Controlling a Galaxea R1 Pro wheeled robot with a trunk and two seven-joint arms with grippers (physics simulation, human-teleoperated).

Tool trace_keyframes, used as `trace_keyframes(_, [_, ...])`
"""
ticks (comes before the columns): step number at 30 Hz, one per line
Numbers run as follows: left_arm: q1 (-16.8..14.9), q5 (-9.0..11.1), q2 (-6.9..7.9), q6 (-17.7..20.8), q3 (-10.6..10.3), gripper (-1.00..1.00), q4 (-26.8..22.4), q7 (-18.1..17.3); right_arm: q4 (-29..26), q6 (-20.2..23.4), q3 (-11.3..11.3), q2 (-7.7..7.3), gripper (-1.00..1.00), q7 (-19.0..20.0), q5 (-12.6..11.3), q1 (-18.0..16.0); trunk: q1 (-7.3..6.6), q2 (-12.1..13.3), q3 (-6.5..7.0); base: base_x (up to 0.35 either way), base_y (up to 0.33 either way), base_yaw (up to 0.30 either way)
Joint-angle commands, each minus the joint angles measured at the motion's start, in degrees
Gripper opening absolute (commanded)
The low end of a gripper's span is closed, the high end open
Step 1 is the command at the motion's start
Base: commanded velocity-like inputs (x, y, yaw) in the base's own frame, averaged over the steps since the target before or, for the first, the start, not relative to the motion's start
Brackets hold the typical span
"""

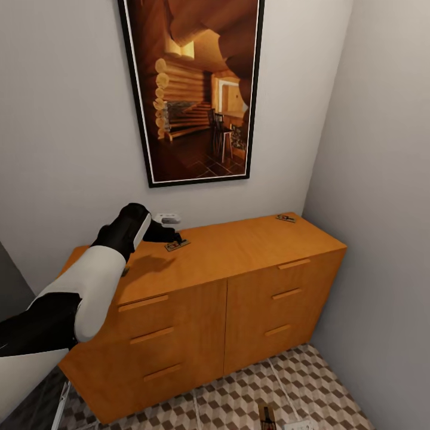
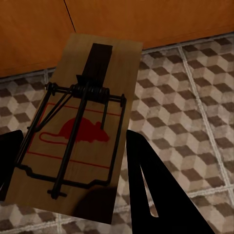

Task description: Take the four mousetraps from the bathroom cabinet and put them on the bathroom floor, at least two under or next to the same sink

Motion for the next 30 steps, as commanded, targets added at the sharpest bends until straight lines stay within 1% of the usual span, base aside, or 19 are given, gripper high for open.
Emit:
trace_keyframes(1, [-0.03,-0.61,0.01,0.13,0.06,1.00,0.20,-0.47,0.07,-0.21,0.21,-0.01,-1.00,0.48,-0.64,-0.03,0.00,-0.03,-0.06,0.000,0.000,0.000])
trace_keyframes(13, [-0.03,-0.63,0.01,0.09,0.06,1.00,1.49,-0.55,0.07,-0.21,0.21,-0.01,-1.00,0.48,-0.64,-0.05,0.00,-0.03,-0.06,0.000,0.000,0.000])
trace_keyframes(30, [-0.03,-0.63,-0.01,0.08,0.06,1.00,1.62,-0.56,0.07,-0.21,0.21,-0.01,-1.00,0.48,-0.64,-0.04,0.00,-0.03,-0.06,0.007,0.000,0.000])
